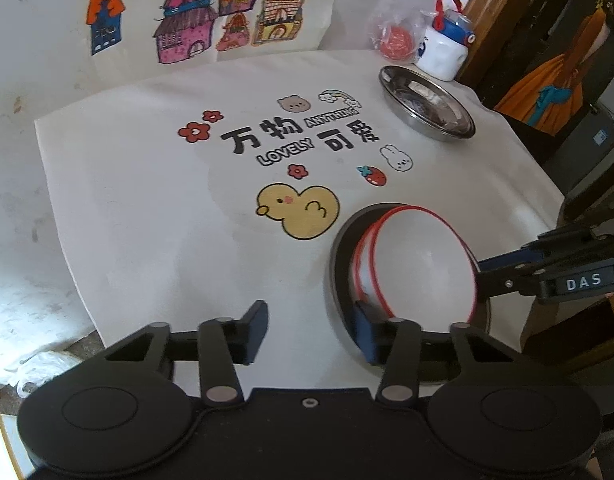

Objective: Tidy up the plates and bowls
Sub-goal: 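Close both tools on the steel bowl rim at two points, then lift the bowl stack with both tools and carry it toward the steel plates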

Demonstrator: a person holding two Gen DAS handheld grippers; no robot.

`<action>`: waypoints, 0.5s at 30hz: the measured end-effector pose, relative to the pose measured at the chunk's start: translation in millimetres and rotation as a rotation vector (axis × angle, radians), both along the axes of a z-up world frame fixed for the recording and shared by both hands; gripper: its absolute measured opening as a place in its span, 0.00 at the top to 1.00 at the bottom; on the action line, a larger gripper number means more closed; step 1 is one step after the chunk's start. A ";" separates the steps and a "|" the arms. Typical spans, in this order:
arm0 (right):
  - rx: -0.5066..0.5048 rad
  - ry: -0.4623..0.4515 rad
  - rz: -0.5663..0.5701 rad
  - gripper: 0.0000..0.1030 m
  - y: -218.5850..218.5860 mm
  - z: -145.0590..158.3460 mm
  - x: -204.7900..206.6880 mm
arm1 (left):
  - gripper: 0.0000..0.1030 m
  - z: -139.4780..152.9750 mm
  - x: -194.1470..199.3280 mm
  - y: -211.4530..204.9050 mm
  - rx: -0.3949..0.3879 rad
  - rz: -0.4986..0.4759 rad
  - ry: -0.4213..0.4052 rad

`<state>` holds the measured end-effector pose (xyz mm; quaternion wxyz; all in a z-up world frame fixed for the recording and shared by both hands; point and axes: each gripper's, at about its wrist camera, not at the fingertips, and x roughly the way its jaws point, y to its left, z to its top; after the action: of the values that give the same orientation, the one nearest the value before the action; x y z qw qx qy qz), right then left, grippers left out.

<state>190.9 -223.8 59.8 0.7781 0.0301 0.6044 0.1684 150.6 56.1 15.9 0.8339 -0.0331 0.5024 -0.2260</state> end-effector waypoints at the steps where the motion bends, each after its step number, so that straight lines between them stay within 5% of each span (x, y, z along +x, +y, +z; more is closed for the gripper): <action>1: -0.005 0.000 0.005 0.75 1.8 0.3 0.0 | 0.61 0.5 0.2 -1.1 -0.002 -0.003 0.001; 15: -0.053 0.031 0.049 0.77 15.1 3.4 7.2 | 0.88 4.1 4.9 -13.0 0.000 -0.036 -0.008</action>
<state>198.0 -208.7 63.2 0.7648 -0.0028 0.6212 0.1709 155.4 43.0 20.1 0.8317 -0.0231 0.4996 -0.2410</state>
